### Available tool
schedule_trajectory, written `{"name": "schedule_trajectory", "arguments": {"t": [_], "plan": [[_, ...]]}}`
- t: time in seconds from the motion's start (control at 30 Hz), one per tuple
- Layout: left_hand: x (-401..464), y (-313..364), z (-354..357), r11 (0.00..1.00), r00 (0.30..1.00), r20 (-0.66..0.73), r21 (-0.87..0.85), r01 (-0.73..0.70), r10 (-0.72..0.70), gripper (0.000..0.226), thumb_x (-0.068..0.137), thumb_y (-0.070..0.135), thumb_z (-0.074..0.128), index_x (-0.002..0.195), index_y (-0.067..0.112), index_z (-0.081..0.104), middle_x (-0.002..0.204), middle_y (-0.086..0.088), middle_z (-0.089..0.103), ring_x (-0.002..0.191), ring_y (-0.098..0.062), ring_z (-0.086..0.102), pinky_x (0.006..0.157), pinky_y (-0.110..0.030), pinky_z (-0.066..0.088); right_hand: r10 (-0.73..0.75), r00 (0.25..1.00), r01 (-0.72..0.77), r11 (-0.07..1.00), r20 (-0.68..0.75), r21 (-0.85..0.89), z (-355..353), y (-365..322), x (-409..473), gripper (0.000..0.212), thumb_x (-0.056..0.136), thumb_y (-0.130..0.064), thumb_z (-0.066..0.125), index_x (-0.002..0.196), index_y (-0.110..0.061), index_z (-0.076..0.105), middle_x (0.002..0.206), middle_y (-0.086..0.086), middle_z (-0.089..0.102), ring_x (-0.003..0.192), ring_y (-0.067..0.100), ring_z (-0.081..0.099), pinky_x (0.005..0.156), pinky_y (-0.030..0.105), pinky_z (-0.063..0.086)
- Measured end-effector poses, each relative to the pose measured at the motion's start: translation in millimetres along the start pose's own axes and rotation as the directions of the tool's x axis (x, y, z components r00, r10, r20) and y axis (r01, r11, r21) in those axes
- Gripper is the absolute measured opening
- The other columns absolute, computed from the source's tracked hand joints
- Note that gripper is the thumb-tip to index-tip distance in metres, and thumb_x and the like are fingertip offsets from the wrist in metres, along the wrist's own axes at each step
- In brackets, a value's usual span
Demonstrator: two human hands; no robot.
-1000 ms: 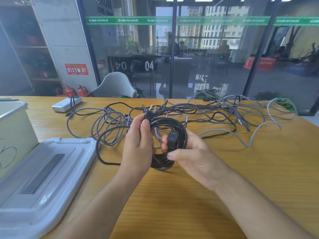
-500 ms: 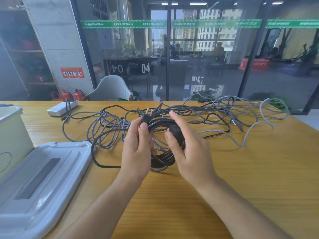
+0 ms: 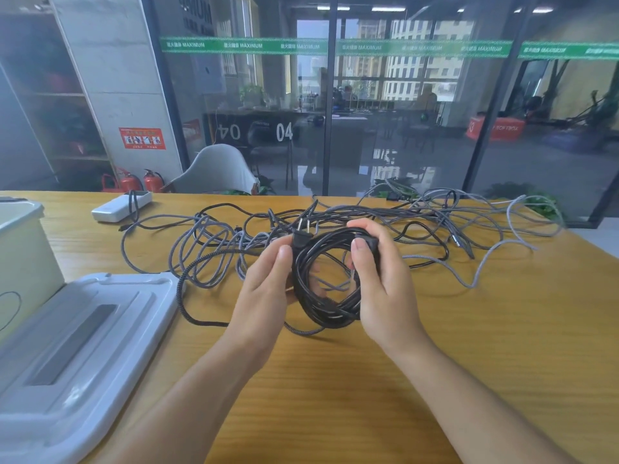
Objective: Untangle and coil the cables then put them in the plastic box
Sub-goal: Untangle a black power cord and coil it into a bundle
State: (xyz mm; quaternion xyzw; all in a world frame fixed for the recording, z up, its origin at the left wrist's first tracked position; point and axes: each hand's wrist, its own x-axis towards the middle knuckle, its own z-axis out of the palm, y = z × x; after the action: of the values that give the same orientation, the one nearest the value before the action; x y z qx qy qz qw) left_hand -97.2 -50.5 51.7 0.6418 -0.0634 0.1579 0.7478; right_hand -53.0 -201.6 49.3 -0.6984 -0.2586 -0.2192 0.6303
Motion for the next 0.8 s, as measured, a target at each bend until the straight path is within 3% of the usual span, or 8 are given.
{"name": "schedule_trajectory", "arguments": {"t": [0.17, 0.3, 0.43, 0.5, 0.6, 0.67, 0.73, 0.8], "plan": [[7.6, -3.8, -11.9, 0.983, 1.000, -0.023, 0.181, -0.008, 0.012, 0.024, 0.109, 0.015, 0.052, 0.128, 0.013, 0.066, 0.104, -0.005, 0.079, 0.090, -0.023, 0.076, 0.074, -0.030, 0.061, 0.027, 1.000, -0.027, 0.994, 0.003, 0.108, -10.8, 5.1, 4.3, 0.021, 0.111, -0.027, 0.045, 0.125, -0.029, 0.060, 0.081, 0.008, 0.053, 0.065, 0.022, 0.048, 0.057, 0.032, 0.045], [6.2, -7.5, -13.6, 0.890, 0.992, 0.123, 0.449, -0.073, 0.019, 0.018, 0.105, 0.016, 0.061, 0.111, 0.024, 0.076, 0.099, 0.000, 0.078, 0.087, -0.024, 0.072, 0.075, -0.033, 0.060, 0.025, 1.000, -0.028, 0.985, 0.017, 0.169, -10.4, 5.6, 3.6, 0.021, 0.110, -0.029, 0.046, 0.125, -0.031, 0.061, 0.080, 0.009, 0.052, 0.062, 0.015, 0.048, 0.055, 0.031, 0.046], [4.5, -5.3, -12.8, 0.924, 0.974, 0.224, 0.377, -0.057, -0.032, 0.026, 0.104, 0.013, 0.062, 0.118, 0.028, 0.078, 0.120, 0.003, 0.075, 0.109, -0.025, 0.070, 0.096, -0.035, 0.057, 0.027, 1.000, -0.025, 0.991, -0.013, 0.128, -8.9, 6.0, 3.7, 0.022, 0.109, -0.031, 0.047, 0.126, -0.032, 0.061, 0.084, 0.000, 0.057, 0.078, 0.014, 0.055, 0.070, 0.036, 0.049], [3.2, -2.1, -10.9, 0.950, 0.965, 0.253, 0.313, -0.021, -0.063, 0.030, 0.104, 0.014, 0.059, 0.119, 0.031, 0.078, 0.121, 0.000, 0.076, 0.113, -0.029, 0.069, 0.101, -0.040, 0.055, 0.050, 0.998, -0.048, 0.993, -0.022, 0.107, -9.7, 6.6, 4.5, 0.021, 0.110, -0.031, 0.047, 0.125, -0.034, 0.061, 0.087, 0.006, 0.060, 0.082, 0.021, 0.058, 0.074, 0.045, 0.052], [4.6, 4.1, -8.9, 0.994, 0.967, 0.229, 0.021, 0.107, -0.109, 0.035, 0.106, 0.022, 0.047, 0.130, 0.024, 0.073, 0.123, -0.011, 0.075, 0.116, -0.028, 0.070, 0.102, -0.040, 0.051, 0.072, 0.997, -0.070, 0.994, -0.022, 0.084, -11.0, 7.7, 5.1, 0.020, 0.110, -0.030, 0.048, 0.125, -0.034, 0.060, 0.093, 0.008, 0.063, 0.086, 0.033, 0.060, 0.080, 0.052, 0.054], [5.4, 6.5, -9.9, 0.987, 0.967, 0.220, -0.059, 0.148, -0.131, 0.040, 0.110, 0.031, 0.041, 0.144, 0.021, 0.058, 0.126, -0.015, 0.073, 0.121, -0.032, 0.067, 0.103, -0.043, 0.049, 0.081, 0.997, -0.080, 0.996, -0.019, 0.050, -10.5, 9.6, 4.9, 0.020, 0.111, -0.029, 0.048, 0.126, -0.032, 0.060, 0.086, 0.000, 0.063, 0.080, 0.031, 0.060, 0.076, 0.045, 0.054], [3.8, 4.4, -10.8, 0.992, 0.966, 0.228, 0.012, 0.123, -0.122, 0.047, 0.103, 0.034, 0.060, 0.148, 0.026, 0.050, 0.126, -0.010, 0.073, 0.119, -0.029, 0.069, 0.102, -0.039, 0.051, 0.077, 0.997, -0.077, 0.997, -0.012, 0.009, -9.8, 12.0, 3.9, 0.021, 0.111, -0.029, 0.048, 0.129, -0.030, 0.059, 0.082, -0.009, 0.060, 0.073, 0.023, 0.058, 0.074, 0.035, 0.051], [1.5, 0.9, -10.1, 0.990, 0.967, 0.235, 0.116, 0.075, -0.101, 0.069, 0.089, 0.020, 0.082, 0.148, 0.033, 0.048, 0.123, -0.006, 0.074, 0.115, -0.026, 0.071, 0.103, -0.039, 0.054, 0.079, 0.997, -0.079, 0.996, 0.014, -0.030, -8.7, 13.5, 2.2, 0.023, 0.110, -0.032, 0.048, 0.130, -0.029, 0.059, 0.086, -0.012, 0.063, 0.082, 0.012, 0.061, 0.081, 0.025, 0.049]]}}
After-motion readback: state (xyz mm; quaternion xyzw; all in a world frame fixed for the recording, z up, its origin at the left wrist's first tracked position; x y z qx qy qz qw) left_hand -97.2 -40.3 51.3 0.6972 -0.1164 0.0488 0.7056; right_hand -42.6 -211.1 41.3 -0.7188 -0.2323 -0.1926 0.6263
